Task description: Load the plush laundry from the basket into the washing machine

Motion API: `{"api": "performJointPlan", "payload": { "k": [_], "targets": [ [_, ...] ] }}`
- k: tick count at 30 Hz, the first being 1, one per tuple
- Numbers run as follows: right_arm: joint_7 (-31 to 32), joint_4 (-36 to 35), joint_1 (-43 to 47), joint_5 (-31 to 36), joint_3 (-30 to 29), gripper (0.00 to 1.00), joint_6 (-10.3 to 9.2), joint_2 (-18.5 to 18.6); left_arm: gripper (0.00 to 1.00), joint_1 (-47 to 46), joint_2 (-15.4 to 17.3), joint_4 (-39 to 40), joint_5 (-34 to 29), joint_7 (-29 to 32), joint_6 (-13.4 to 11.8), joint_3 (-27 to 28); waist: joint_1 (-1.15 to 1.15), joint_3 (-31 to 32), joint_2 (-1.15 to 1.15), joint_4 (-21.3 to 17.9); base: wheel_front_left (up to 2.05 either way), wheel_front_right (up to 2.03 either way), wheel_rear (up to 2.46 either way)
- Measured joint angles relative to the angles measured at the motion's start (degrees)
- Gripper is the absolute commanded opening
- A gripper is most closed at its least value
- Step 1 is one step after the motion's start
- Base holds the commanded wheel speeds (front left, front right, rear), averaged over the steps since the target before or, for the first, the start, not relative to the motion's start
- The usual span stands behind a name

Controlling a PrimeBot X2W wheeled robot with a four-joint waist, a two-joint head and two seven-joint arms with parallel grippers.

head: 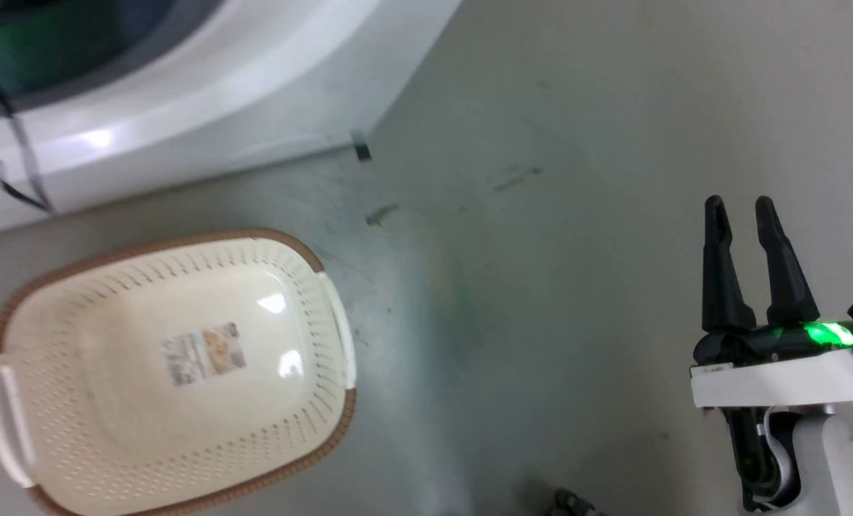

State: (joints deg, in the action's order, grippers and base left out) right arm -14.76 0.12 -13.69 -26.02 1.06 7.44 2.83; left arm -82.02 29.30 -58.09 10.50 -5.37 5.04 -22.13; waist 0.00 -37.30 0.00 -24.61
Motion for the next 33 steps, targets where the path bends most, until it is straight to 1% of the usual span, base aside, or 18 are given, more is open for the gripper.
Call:
{"api": "performJointPlan", "payload": {
  "k": [1, 2, 4, 7, 10, 12, 16, 20, 22, 26, 29, 33],
  "targets": [
    [0.0, 0.0, 0.0, 0.0, 0.0, 1.00, 0.00, 0.0, 1.00, 0.0, 0.0, 0.0, 0.0, 0.0, 0.0, 0.0, 0.00, 0.0, 0.00, 0.0, 0.00, 0.00, 0.00],
    [0.0, 0.1, 0.3, 1.4, -0.1, 1.00, 0.00, 0.0, 1.00, 3.2, -1.7, -0.7, 1.7, -3.8, 0.0, 0.9, 0.00, 2.0, 0.00, 0.7, 0.00, 0.00, 0.00],
    [0.0, 0.2, 0.9, 2.9, -0.6, 1.00, 0.00, 0.0, 1.00, 6.6, -2.7, -1.0, 3.2, -6.7, 0.0, 1.5, 0.00, 4.3, 0.00, 1.5, 0.00, 0.00, 0.00],
    [0.0, 0.2, 3.1, 5.0, -1.3, 1.00, 0.00, 0.0, 1.00, 11.9, -4.0, 0.0, 4.7, -8.7, 0.2, 2.3, -0.01, 8.2, 0.00, 2.8, 0.00, 0.00, 0.00],
    [0.0, 0.2, 5.0, 7.0, -2.1, 1.00, 0.00, 0.0, 1.00, 18.4, -5.8, 3.3, 6.6, -9.2, 0.2, 3.4, -0.02, 12.4, 0.00, 4.3, 0.00, 0.00, 0.00],
    [0.0, 0.2, 6.2, 8.1, -2.5, 1.00, 0.00, 0.0, 1.00, 23.5, -6.7, 8.0, 7.6, -9.3, -0.1, 4.9, -0.02, 15.1, 0.00, 5.5, 0.00, 0.00, 0.00],
    [0.0, 0.2, 8.8, 9.9, -3.0, 1.00, 0.00, 0.0, 1.00, 35.8, -8.2, 18.8, 9.0, -9.3, -1.8, 7.8, -0.02, 20.6, 0.00, 7.9, 0.00, 0.00, 0.00],
    [0.0, 0.3, 11.5, 11.0, -2.9, 1.00, 0.00, 0.0, 1.00, 49.3, -10.3, 27.7, 9.5, -9.3, -3.2, 9.3, -0.02, 25.9, 0.00, 10.6, 0.00, 0.00, 0.00],
    [0.0, 0.4, 12.8, 11.1, -2.8, 1.00, 0.00, 0.0, 1.00, 55.9, -11.4, 31.8, 9.7, -9.3, -4.3, 10.1, -0.03, 28.3, 0.00, 12.0, 0.00, 0.00, 0.00],
    [0.0, 0.4, 15.4, 11.8, -2.6, 1.00, 0.00, 0.0, 1.00, 66.8, -13.4, 38.8, 9.7, -9.3, -6.5, 11.4, -0.02, 32.2, 0.00, 15.2, 0.00, 0.00, 0.00],
    [0.0, 0.2, 17.0, 13.3, -2.3, 1.00, 0.00, 0.0, 1.00, 73.0, -14.7, 42.5, 9.0, -9.3, -7.9, 11.9, -0.01, 34.4, 0.00, 17.9, 0.00, 0.00, 0.00],
    [0.0, 0.1, 18.5, 14.4, -2.5, 1.00, 0.00, 0.0, 1.00, 78.2, -16.2, 46.1, 7.9, -9.3, -8.1, 12.4, -0.01, 36.5, 0.00, 21.0, 0.00, 0.00, 0.00]
  ]
}}
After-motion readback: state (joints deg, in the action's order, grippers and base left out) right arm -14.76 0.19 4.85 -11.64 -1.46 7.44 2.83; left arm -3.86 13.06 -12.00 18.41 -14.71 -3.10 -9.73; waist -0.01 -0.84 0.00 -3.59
